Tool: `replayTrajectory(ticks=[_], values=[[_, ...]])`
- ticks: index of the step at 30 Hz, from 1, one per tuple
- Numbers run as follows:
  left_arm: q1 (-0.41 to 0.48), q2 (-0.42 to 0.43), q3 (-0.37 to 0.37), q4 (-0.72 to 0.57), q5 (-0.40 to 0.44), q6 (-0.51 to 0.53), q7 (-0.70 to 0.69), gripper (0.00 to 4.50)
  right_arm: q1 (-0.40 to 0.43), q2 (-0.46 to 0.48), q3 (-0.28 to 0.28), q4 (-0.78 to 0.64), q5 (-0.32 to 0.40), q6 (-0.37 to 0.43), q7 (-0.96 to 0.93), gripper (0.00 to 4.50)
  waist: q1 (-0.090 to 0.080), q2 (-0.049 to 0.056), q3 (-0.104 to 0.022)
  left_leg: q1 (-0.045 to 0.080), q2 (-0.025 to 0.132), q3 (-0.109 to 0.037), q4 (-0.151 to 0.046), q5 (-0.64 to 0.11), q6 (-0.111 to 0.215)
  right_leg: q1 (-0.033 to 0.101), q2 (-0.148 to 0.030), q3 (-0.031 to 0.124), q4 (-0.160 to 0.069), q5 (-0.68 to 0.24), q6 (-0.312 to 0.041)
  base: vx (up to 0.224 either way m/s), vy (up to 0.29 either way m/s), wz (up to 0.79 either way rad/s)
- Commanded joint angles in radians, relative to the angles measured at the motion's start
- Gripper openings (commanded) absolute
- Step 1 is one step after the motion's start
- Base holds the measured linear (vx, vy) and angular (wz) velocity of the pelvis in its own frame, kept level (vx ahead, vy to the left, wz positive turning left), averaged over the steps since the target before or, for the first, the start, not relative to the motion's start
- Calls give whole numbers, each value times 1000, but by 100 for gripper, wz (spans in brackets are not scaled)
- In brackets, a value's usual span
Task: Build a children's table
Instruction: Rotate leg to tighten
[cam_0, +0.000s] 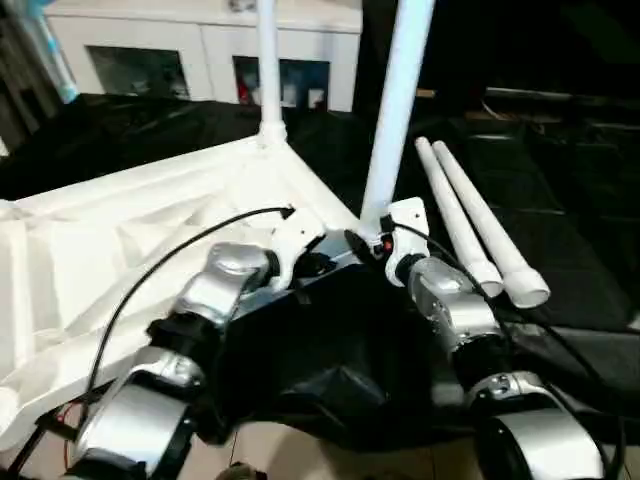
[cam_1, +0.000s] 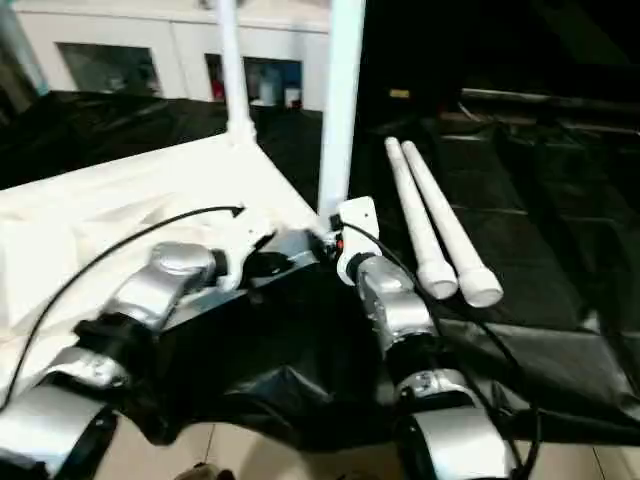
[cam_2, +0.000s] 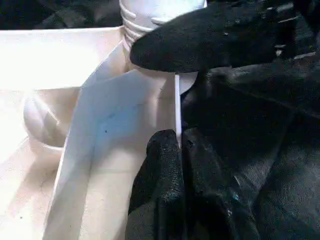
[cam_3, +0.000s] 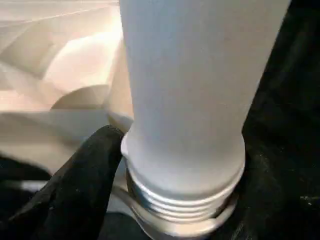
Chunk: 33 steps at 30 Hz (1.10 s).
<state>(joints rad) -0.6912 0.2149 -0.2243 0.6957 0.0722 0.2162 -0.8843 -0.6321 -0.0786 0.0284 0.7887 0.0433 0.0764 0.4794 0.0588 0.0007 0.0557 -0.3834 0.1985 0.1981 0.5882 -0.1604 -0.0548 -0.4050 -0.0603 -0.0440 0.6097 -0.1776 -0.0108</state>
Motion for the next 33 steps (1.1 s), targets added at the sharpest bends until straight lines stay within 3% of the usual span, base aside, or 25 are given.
replayTrajectory(ticks=[1, 5, 10, 16, 18, 23, 26, 31, 33], values=[[11, -17, -38, -57, -36, -47, -77, 0, 15, 12, 87, -37, 0, 6, 134, 360, 6, -1, -70, 18, 34, -21, -68, -230, 26, 49, -78, 41, -71, -162, -217, 0, 0, 0], [52, 42, -54, -113, -58, -58, -195, 0, 53, -74, 96, -128, 42, 48, 303, 360, 10, -1, -67, 19, 35, -18, -67, -228, 42, 49, -77, 41, -72, -159, -231, 0, 0, 0], [76, 85, -64, -144, -63, -72, -263, 0, 83, -135, 111, -195, 66, 86, 421, 360, 21, 0, -64, 25, 40, -18, -71, -270, 24, 43, -76, 40, -75, -232, -218, 0, 0, 0], [106, 137, -71, -186, -75, -65, -344, 0, 130, -215, 142, -301, 96, 144, 562, 360, 34, -1, -66, 25, 41, -18, -70, -254, 19, 42, -77, 41, -72, -219, -211, 0, 0, 0], [120, 161, -81, -211, -87, -47, -389, 0, 142, -231, 147, -328, 98, 156, 588, 333, 35, 0, -66, 24, 41, -17, -70, -248, 21, 40, -76, 40, -71, -209, -214, 0, 0, 0], [134, 179, -92, -231, -90, -37, -420, 0, 145, -227, 139, -334, 102, 161, 579, 290, 31, 0, -64, 26, 40, -19, -72, -274, 7, 38, -78, 41, -77, -266, -206, 0, 0, 0], [138, 180, -93, -236, -91, -35, -421, 0, 154, -229, 148, -351, 109, 170, 589, 279, 30, 0, -65, 26, 40, -20, -72, -266, 5, 38, -77, 42, -75, -248, -204, 0, 0, 0], [124, 152, -75, -218, -86, -39, -353, 0, 178, -202, 153, -374, 106, 185, 562, 275, 33, -1, -66, 25, 39, -19, -70, -253, 10, 38, -79, 42, -75, -237, -205, 0, 0, 0], [96, 111, -49, -181, -82, -26, -269, 0, 158, -147, 123, -307, 72, 159, 415, 275, 30, -2, -63, 26, 38, -19, -72, -270, 3, 35, -78, 42, -78, -269, -200, 0, 0, 0]])
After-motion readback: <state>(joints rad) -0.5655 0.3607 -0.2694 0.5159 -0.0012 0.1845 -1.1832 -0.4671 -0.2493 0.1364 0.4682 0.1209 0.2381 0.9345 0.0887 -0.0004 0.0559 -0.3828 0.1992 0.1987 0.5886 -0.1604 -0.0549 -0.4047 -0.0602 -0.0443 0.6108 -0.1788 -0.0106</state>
